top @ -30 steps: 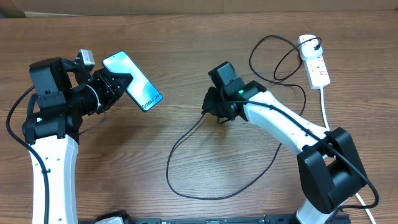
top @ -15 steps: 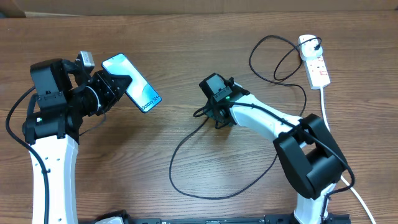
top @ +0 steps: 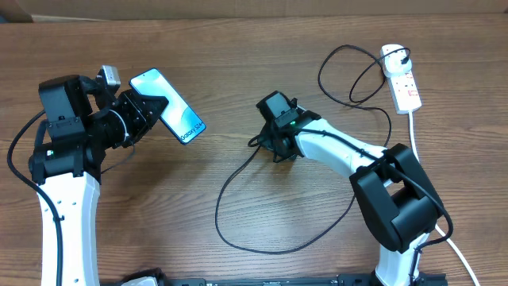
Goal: Plug charger to phone and switch on socket
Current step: 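Close the right gripper on the USB-C plug and lift it, then raise the plug toward the smartphone's bottom edge held by the left gripper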
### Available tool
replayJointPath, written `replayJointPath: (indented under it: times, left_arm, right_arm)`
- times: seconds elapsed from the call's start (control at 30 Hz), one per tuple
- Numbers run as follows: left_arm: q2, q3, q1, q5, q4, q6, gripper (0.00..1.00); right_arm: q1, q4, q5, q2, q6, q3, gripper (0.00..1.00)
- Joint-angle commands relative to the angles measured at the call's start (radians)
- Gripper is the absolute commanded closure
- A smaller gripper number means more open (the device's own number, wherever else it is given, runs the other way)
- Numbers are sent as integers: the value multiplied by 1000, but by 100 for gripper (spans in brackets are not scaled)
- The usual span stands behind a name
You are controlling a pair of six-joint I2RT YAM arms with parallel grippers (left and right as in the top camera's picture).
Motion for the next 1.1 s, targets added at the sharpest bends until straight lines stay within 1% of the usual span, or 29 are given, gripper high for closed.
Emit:
replayJointPath:
  times: [0.0, 0.13, 0.2, 0.33, 0.47, 0.8, 0.93, 1.07]
  left_arm:
    - [-5, 10, 4, 12, 5, 20, 96]
    - [-5, 10, 4, 12, 5, 20, 96]
    - [-5, 10, 4, 12, 5, 20, 96]
    - [-5, 10, 4, 13, 5, 20, 96]
    - [-5, 10, 4, 13, 5, 20, 96]
    - [-5, 10, 4, 13, -8, 20, 96]
    - [-5, 10, 4, 13, -9, 20, 96]
    - [-5, 9, 4, 12, -14, 20, 96]
  right_arm:
    - [-63, 2, -157, 0, -41, 20, 74]
    - [-110, 26, -294, 0, -72, 20, 74]
    - [-114, 48, -314, 0, -87, 20, 74]
    - [-96, 83, -257, 2, -82, 15, 72]
    - [-73, 78, -165, 21, -4, 14, 71]
    - [-54, 116, -146, 59, 5, 14, 72]
    - [-54, 131, -144, 87, 6, 14, 82]
    - [-54, 136, -143, 98, 5, 14, 83]
